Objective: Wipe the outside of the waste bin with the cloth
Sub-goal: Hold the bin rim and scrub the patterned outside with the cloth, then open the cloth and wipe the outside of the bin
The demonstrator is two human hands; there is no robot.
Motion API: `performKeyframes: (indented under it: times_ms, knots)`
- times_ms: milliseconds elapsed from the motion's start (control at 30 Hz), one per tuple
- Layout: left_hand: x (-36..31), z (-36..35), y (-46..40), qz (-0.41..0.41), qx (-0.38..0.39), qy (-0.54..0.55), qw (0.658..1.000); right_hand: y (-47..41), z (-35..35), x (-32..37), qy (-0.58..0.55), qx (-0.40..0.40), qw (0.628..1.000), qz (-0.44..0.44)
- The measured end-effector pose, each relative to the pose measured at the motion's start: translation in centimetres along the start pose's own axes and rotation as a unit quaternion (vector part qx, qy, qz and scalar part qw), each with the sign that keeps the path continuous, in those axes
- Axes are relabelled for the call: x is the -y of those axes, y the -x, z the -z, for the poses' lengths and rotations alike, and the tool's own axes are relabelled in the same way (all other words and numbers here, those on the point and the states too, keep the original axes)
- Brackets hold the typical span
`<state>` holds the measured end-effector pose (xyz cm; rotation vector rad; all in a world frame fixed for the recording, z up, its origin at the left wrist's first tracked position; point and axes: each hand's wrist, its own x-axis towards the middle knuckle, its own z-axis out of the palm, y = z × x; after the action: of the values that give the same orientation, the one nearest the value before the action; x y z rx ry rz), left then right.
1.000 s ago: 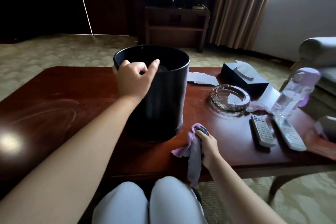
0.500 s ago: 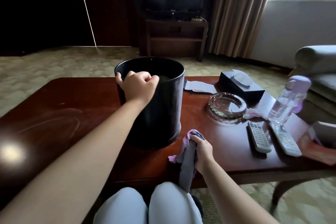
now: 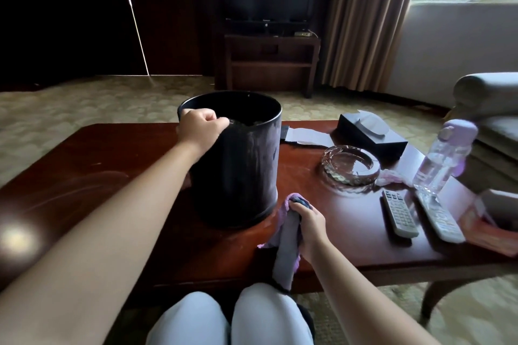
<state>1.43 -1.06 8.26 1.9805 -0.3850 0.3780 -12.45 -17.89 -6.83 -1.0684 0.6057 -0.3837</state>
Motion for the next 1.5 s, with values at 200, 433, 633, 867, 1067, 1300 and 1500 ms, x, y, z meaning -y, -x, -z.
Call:
performKeyframes:
  times_ms: [200,433,633,867,1067,1300,1500]
  knots:
    - [1.2,2.3,-2.0,0.004,0.097,0.029,0.995,0.0,0.1,0.5,0.027,0.026,0.997,0.071]
    - [2.8,0.9,5.0,-0.137,-0.274,0.007,0.952,1.3,-1.5,2.8,0.003,0.007,0.994,0.105]
    - [7.1,-3.8,17.3,0.078,0.123,0.176,0.973,1.9,-3.3,3.5,-0.023,0.009,0.997,0.073]
    - [5.9,-4.6,16.9,0.167,0.262,0.2,0.929,1.3,-2.8,3.4,0.047,-0.01,0.996,0.069]
    - [6.7,-4.1,14.6,0.12,0.198,0.122,0.965,-1.5,1.5,3.2,0.362,-0.033,0.927,0.096]
    - [8.6,-4.3,13.6,0.048,0.165,-0.058,0.983,-2.1,4.6,3.8,0.51,-0.001,0.858,0.063]
    - [8.5,-3.6,13.2,0.037,0.146,-0.151,0.977,-2.4,6.0,3.9,0.487,0.08,0.865,0.095]
